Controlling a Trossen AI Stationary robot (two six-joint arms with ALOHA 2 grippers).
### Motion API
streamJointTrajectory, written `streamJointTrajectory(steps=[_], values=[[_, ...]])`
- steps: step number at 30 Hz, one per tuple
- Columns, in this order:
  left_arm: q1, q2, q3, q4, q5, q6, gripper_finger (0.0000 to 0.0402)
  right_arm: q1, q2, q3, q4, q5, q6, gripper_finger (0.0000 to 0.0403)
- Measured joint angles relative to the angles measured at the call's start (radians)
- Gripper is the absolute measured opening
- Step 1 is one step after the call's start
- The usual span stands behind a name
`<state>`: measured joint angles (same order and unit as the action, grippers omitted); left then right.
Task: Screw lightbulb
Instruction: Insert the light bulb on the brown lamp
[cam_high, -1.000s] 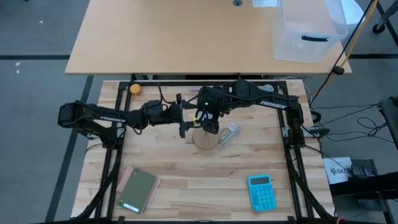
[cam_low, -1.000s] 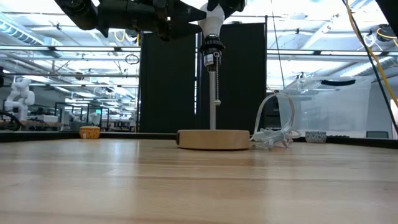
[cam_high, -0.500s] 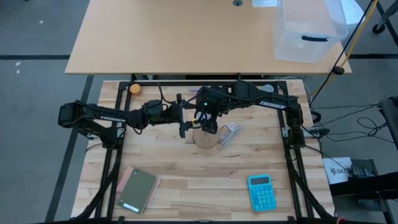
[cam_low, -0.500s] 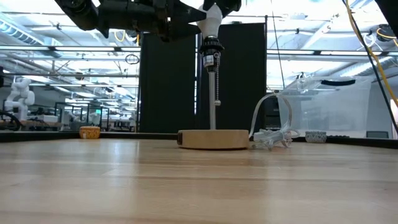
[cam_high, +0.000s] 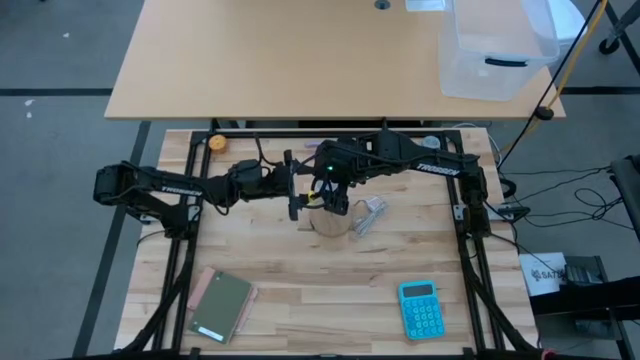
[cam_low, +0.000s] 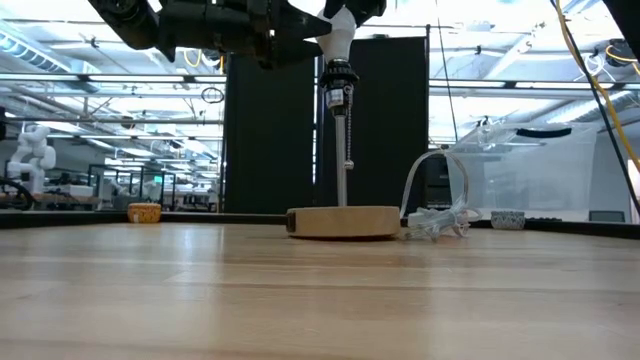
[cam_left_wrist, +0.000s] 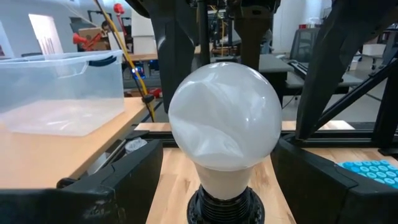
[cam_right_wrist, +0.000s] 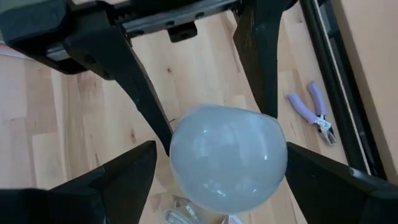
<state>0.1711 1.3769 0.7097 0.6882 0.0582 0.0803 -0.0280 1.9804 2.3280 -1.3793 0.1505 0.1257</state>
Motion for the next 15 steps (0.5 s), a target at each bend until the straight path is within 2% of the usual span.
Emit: streamJointTrajectory(steps=[15], values=[[0.001, 0.0, 0.0, -0.003, -0.001, -0.008, 0.03, 0.0, -0.003, 0.001, 0.018, 0.053, 0.028, 0.0334]])
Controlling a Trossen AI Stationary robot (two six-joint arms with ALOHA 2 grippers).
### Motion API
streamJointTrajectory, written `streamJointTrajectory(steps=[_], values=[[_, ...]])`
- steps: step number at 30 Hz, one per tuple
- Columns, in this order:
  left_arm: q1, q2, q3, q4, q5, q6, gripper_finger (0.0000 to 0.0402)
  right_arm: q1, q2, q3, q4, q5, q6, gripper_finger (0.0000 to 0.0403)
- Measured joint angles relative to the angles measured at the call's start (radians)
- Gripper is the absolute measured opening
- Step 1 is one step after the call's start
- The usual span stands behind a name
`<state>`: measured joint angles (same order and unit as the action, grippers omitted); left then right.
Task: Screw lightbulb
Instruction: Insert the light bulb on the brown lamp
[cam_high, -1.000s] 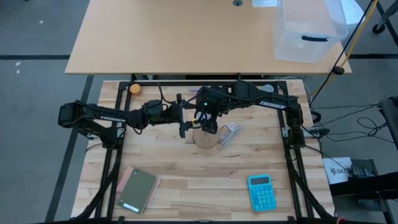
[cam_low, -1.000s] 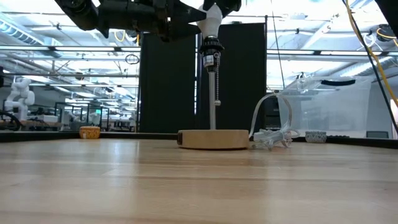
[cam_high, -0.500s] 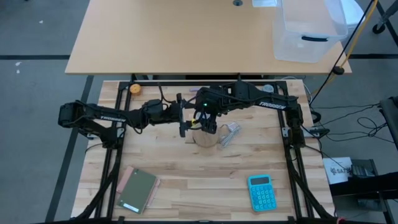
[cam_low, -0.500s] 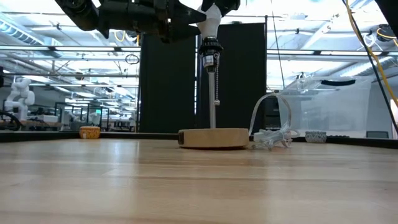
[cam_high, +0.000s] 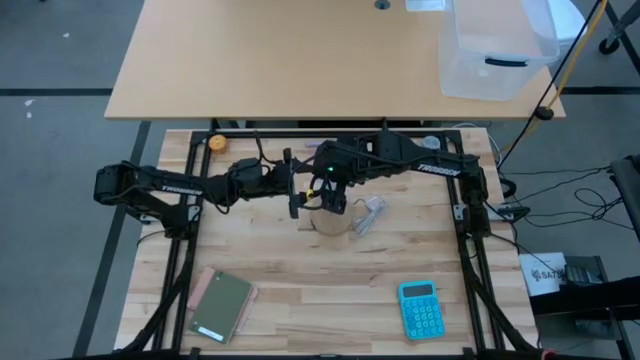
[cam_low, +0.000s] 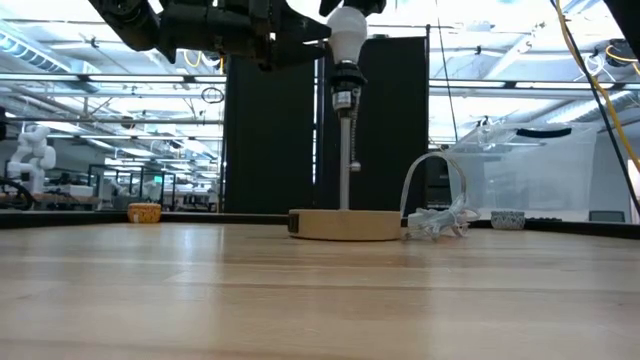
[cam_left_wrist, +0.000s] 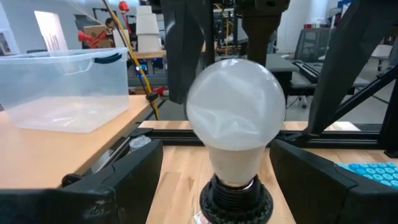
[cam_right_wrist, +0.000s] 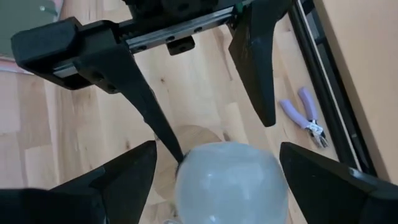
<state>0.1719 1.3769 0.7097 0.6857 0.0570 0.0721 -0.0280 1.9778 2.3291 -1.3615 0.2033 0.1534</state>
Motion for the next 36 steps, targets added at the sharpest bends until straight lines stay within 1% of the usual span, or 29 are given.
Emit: streamJointTrajectory(steps=[10, 18, 25, 28, 30, 32, 34, 36], values=[[-0.002, 0.0, 0.0, 0.002, 0.006, -0.002, 0.03, 0.01, 0.0, 0.001, 0.001, 0.004, 0.014, 0.0334], [-0.002, 0.0, 0.0, 0.003, 0.011, -0.002, 0.03, 0.011, -0.01, 0.002, 0.079, 0.017, -0.054, 0.0334], [-0.002, 0.0, 0.0, -0.005, 0.012, -0.002, 0.03, 0.011, -0.069, 0.002, 0.157, 0.131, -0.164, 0.0334], [-0.002, 0.0, 0.0, -0.01, 0.012, -0.002, 0.03, 0.011, -0.115, 0.002, 0.174, 0.218, -0.217, 0.0329], [-0.002, 0.0, 0.0, -0.014, 0.012, -0.001, 0.03, 0.011, -0.15, 0.002, 0.154, 0.286, -0.232, 0.0309], [-0.003, 0.0, 0.0, -0.023, 0.012, -0.001, 0.03, 0.005, -0.184, 0.002, 0.122, 0.32, -0.223, 0.0268], [-0.003, 0.0, 0.0, -0.027, 0.012, -0.001, 0.03, -0.004, -0.209, 0.002, 0.09, 0.326, -0.197, 0.0211], [-0.003, 0.0, 0.0, -0.03, 0.012, 0.0, 0.03, -0.006, -0.224, -0.001, 0.066, 0.328, -0.171, 0.014]])
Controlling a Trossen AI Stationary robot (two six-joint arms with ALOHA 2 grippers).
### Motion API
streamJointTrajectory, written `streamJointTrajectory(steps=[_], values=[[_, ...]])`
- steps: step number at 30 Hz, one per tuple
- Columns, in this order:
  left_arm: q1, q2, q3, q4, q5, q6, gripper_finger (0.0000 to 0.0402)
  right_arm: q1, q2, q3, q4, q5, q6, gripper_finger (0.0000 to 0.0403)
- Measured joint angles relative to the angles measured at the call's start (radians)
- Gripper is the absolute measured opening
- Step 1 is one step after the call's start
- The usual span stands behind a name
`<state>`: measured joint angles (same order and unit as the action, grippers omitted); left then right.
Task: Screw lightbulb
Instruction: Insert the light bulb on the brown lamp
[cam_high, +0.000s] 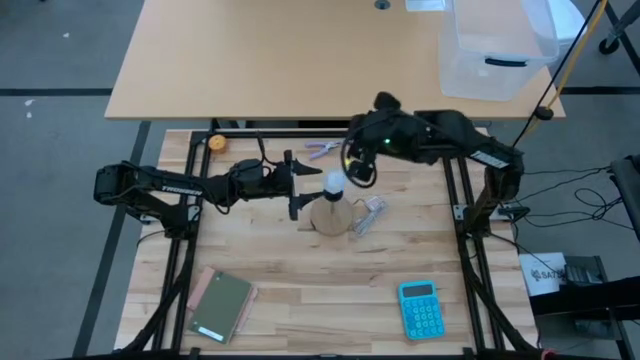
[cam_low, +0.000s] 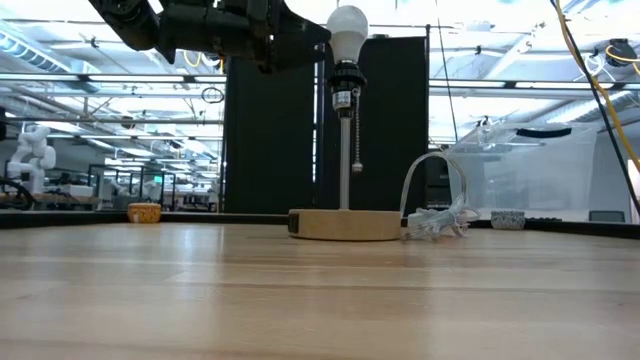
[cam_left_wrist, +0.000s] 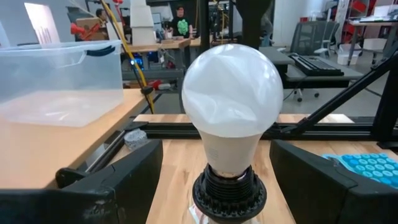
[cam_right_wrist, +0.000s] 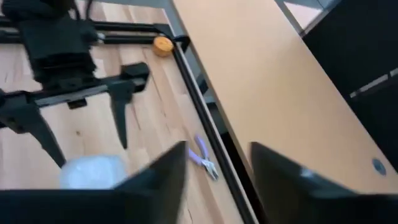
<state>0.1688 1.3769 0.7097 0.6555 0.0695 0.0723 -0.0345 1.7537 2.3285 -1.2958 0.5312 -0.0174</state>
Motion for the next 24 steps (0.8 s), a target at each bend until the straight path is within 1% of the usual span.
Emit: streamJointTrajectory(steps=[3, 4, 6, 9, 12, 16, 19, 22, 24], values=[[0.0, 0.0, 0.0, -0.001, 0.0, 0.0, 0.03, 0.002, -0.014, -0.046, -0.004, 0.0, 0.007, 0.0035], [0.0, 0.0, 0.0, -0.001, 0.0, 0.004, 0.03, 0.003, -0.017, -0.071, 0.002, 0.0, 0.007, 0.0018], [0.0, 0.0, 0.0, -0.001, 0.0, 0.011, 0.03, 0.005, -0.03, -0.139, 0.022, 0.003, 0.016, 0.0013], [0.001, 0.0, 0.0, -0.001, 0.0, 0.011, 0.03, 0.003, -0.075, -0.287, 0.101, 0.015, 0.013, 0.0003], [0.001, 0.0, 0.0, -0.001, 0.001, 0.011, 0.03, 0.003, -0.16, -0.472, 0.28, 0.016, -0.026, 0.0001], [0.001, -0.027, 0.0, -0.018, 0.002, 0.018, 0.03, -0.002, -0.33, -0.721, 0.514, 0.006, -0.091, 0.0001], [0.001, -0.073, 0.0, -0.046, 0.003, 0.045, 0.03, -0.021, -0.475, -0.905, 0.674, -0.079, -0.113, 0.0], [0.001, -0.112, 0.001, -0.076, 0.005, 0.072, 0.03, -0.03, -0.599, -1.105, 0.891, -0.183, -0.141, 0.0], [0.003, -0.123, 0.001, -0.09, 0.005, 0.083, 0.0297, -0.037, -0.653, -1.232, 1.027, -0.198, -0.165, 0.0]])
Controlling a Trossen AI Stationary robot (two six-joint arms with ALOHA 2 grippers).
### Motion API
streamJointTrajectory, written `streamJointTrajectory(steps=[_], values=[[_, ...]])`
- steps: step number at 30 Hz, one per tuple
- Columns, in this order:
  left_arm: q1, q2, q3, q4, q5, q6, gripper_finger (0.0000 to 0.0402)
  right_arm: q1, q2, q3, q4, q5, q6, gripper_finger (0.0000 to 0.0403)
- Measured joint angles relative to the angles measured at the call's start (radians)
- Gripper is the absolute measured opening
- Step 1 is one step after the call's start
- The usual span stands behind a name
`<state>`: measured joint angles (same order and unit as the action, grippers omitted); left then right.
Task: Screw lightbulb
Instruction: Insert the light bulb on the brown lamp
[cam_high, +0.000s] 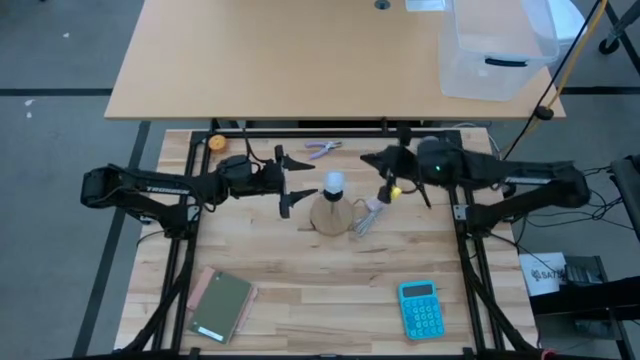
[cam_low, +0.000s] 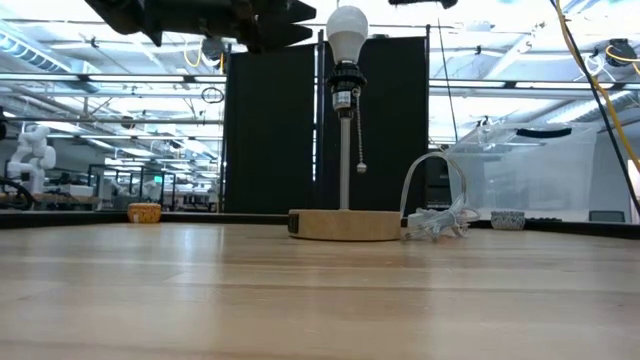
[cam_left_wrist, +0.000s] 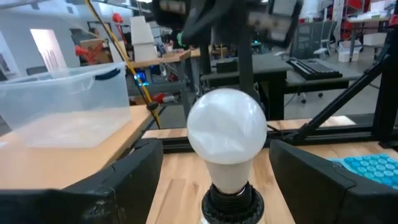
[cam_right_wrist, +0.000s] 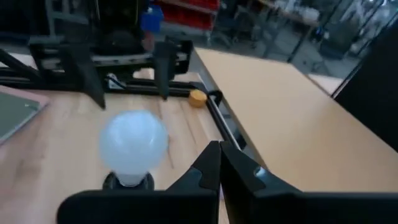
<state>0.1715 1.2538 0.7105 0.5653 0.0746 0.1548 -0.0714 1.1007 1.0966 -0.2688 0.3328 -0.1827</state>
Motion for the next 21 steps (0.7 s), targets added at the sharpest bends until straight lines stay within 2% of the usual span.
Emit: streamJointTrajectory(steps=[4, 7, 10, 15, 17, 21], values=[[0.0, -0.004, 0.0, -0.01, 0.0, 0.0, 0.0271, -0.043, -0.055, -0.199, 0.199, 0.008, -0.028, 0.0], [0.006, -0.004, 0.0, -0.005, -0.008, -0.01, 0.023, -0.066, -0.067, -0.3, 0.354, -0.005, -0.036, 0.0], [0.006, -0.004, 0.0, 0.005, -0.045, -0.01, 0.0166, -0.073, -0.066, -0.361, 0.455, -0.065, -0.038, 0.0], [0.011, -0.004, 0.0, 0.024, -0.055, -0.01, 0.0027, -0.07, -0.063, -0.387, 0.537, -0.135, -0.016, 0.0], [0.003, -0.004, 0.0, 0.026, -0.055, -0.018, 0.0009, -0.069, -0.056, -0.388, 0.543, -0.159, -0.011, 0.0], [-0.037, 0.0, 0.0, 0.031, -0.036, -0.021, 0.0003, -0.069, -0.022, -0.388, 0.548, -0.183, 0.02, 0.0]])
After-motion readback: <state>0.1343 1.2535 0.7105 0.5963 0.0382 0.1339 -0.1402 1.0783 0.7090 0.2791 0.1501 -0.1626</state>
